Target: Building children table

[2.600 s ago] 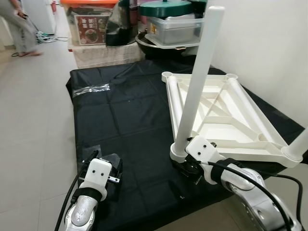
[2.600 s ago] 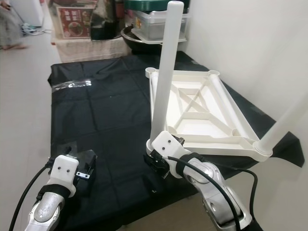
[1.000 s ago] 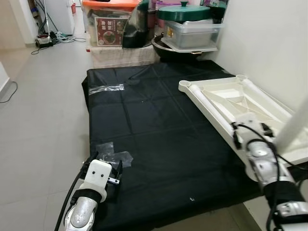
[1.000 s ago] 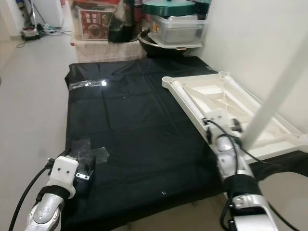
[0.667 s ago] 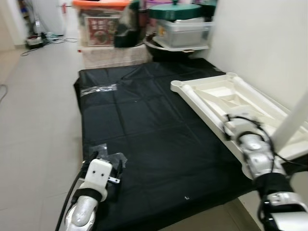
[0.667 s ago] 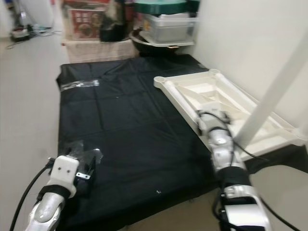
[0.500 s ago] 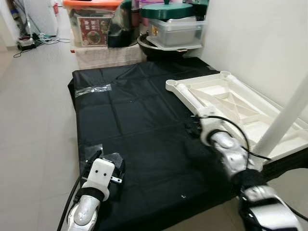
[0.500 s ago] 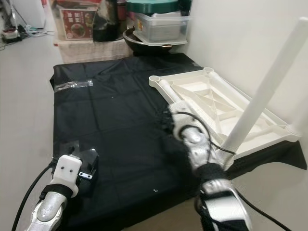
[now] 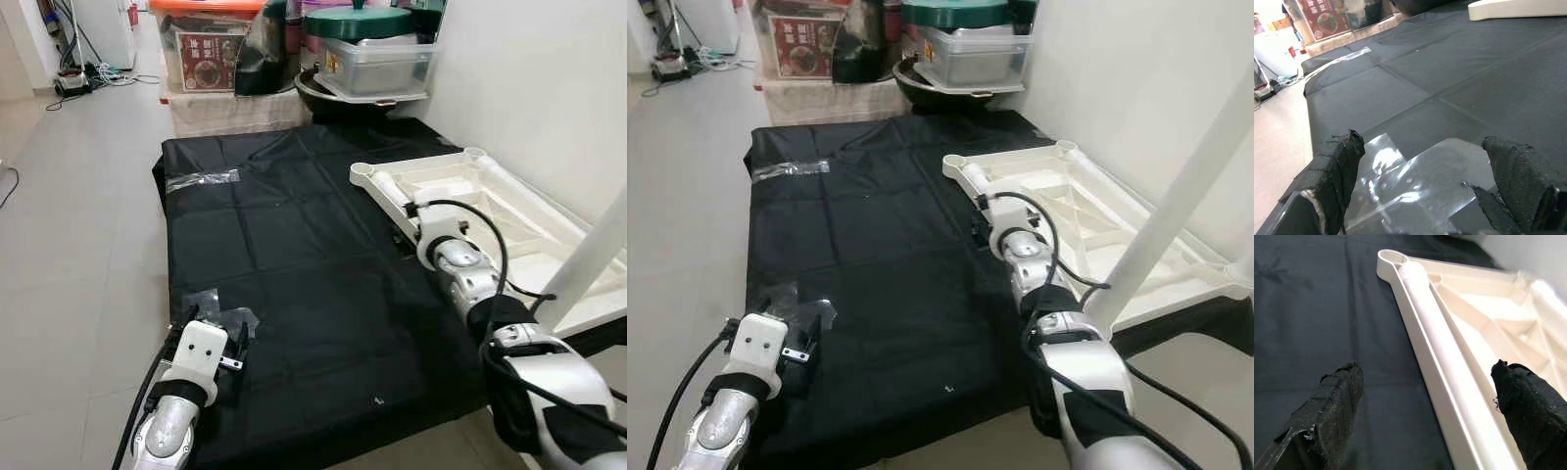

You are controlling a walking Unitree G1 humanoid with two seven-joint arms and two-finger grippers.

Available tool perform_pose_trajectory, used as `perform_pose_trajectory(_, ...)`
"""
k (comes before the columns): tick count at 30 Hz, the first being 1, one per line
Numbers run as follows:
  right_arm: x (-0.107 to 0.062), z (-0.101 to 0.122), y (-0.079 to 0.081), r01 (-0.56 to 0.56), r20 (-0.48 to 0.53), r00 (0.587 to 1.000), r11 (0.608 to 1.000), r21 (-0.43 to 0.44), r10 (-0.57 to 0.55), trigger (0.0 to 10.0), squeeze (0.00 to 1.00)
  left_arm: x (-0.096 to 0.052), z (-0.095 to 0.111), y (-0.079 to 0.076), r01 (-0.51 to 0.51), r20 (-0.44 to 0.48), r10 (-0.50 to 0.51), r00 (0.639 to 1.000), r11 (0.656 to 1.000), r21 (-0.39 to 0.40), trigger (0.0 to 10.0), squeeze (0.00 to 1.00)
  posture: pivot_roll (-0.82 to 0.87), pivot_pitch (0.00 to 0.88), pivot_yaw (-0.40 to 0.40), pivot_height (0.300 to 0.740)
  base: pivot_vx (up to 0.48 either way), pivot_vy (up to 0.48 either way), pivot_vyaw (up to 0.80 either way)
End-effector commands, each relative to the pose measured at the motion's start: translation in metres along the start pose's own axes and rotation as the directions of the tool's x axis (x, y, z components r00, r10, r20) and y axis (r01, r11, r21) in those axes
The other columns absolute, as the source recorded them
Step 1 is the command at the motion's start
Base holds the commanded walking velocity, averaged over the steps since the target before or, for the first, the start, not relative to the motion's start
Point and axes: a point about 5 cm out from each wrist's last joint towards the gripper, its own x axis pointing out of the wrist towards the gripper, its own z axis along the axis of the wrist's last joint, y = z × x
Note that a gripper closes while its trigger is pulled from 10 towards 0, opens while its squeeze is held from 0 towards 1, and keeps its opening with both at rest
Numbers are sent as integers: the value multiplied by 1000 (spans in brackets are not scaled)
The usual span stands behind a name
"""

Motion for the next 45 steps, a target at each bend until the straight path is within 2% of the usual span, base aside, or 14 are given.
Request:
perform_pose_trajectory(1,1,5,7,-37,19,999,998,41,36,10000,0,0,1,2,-3,2,3,1000,1000,10,10000,0,54,0,-95,740,0,0,0)
perform_pose_trajectory(2,1,7,13,-70,41,997,996,46,68,10000,0,0,1,3,-5,2,5,1000,1000,7,10000,0,54,0,-95,740,0,0,0)
perform_pose_trajectory(4,1,7,41,-169,79,983,986,-6,169,10000,0,-1,1,4,-7,1,7,1000,1000,-4,10000,0,51,0,-83,740,0,0,400)
perform_pose_trajectory(5,1,7,41,-169,79,983,986,-6,169,10000,0,-1,1,4,-7,1,7,1000,1000,-4,10000,0,51,0,-83,740,0,0,800)
perform_pose_trajectory(8,-3,1,72,-248,99,963,969,-19,249,10000,0,2,4,7,-16,4,16,1000,1000,20,10000,0,47,0,-72,740,0,-480,800)
perform_pose_trajectory(9,-3,1,72,-248,99,963,969,-19,249,10000,0,2,4,7,-16,4,16,1000,1000,20,10000,0,47,0,-72,740,0,-480,800)
perform_pose_trajectory(10,-6,-2,82,-277,109,954,961,-21,278,10000,0,3,5,9,-30,4,30,1000,999,17,10000,0,48,0,-72,740,0,-480,800)
perform_pose_trajectory(11,-6,-3,85,-289,112,951,957,-13,289,10000,0,4,5,10,-31,5,31,999,999,14,10000,0,48,0,-72,740,0,-480,800)
perform_pose_trajectory(18,-7,-3,88,-296,120,949,955,24,291,10000,0,2,7,13,-50,21,51,998,999,-14,10000,0,53,0,-77,740,0,-444,800)
perform_pose_trajectory(21,-7,1,84,-276,147,953,958,75,264,10000,0,2,10,17,-75,30,77,997,996,-50,10000,0,53,0,-76,740,0,0,596)
perform_pose_trajectory(25,-7,4,81,-234,157,964,965,115,215,10000,0,3,13,20,-91,47,93,995,994,-54,10000,0,51,0,-69,740,0,0,0)
perform_pose_trajectory(34,-12,3,84,-204,183,965,977,60,190,10000,0,4,14,27,-135,44,138,989,988,-79,10000,0,43,0,-61,740,0,0,0)
perform_pose_trajectory(45,-13,7,88,-203,193,963,978,49,190,10000,0,3,16,31,-162,56,168,984,981,-108,10000,0,46,0,-71,740,317,0,0)
